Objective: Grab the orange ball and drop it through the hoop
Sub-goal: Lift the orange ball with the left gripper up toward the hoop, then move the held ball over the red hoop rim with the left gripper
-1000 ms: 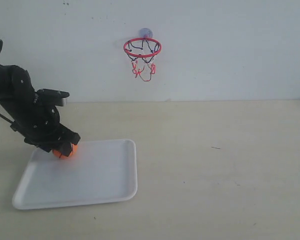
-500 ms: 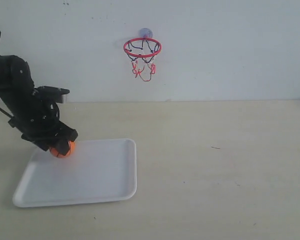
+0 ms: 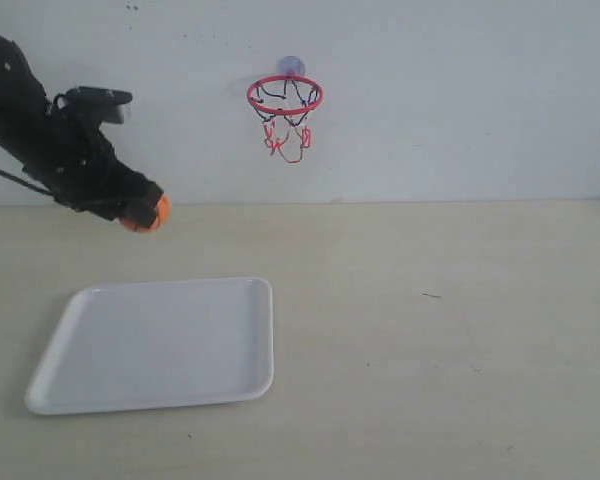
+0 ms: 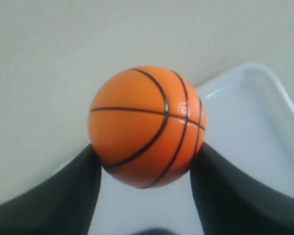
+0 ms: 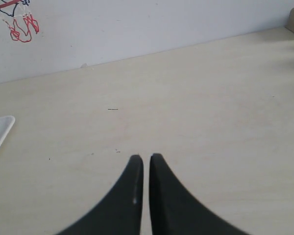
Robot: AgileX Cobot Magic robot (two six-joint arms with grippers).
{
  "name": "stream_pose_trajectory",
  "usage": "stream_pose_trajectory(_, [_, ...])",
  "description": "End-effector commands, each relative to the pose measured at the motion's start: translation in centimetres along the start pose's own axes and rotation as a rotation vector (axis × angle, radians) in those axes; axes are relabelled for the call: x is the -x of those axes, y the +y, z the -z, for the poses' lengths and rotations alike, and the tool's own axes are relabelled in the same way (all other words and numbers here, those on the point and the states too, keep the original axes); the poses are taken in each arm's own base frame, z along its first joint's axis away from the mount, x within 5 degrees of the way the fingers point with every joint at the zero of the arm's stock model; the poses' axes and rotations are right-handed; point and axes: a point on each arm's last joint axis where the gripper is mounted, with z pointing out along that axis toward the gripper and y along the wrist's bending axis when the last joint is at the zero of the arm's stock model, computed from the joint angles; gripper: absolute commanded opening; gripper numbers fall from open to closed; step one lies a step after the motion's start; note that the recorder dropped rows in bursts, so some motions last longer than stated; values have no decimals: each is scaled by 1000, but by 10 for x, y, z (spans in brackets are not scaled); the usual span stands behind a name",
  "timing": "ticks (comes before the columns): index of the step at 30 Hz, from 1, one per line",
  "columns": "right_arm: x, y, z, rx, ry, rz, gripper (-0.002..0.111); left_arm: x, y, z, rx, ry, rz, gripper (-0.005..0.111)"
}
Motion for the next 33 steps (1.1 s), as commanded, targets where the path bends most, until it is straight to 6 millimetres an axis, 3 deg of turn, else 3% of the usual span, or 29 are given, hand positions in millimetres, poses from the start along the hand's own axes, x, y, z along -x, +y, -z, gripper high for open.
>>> stream_pose_trajectory(1, [1,0,0,4,-16,14,4,32,-3,18,-28,-167,10,4])
stream_pose_trajectory(9, [1,0,0,4,-16,14,4,86,-7,24,-147,-345,-52,4])
stream_pose_trajectory(14, [1,0,0,4,-16,14,4,112,-7,12,-250,-441,-6,4])
stream_pose_trajectory(23, [1,0,0,4,-16,14,4,141,-18,-13,-307,-605,51,4])
stream_pose_trajectory(33, [1,0,0,4,-16,14,4,151,-14,-26,-263,-722,108,4])
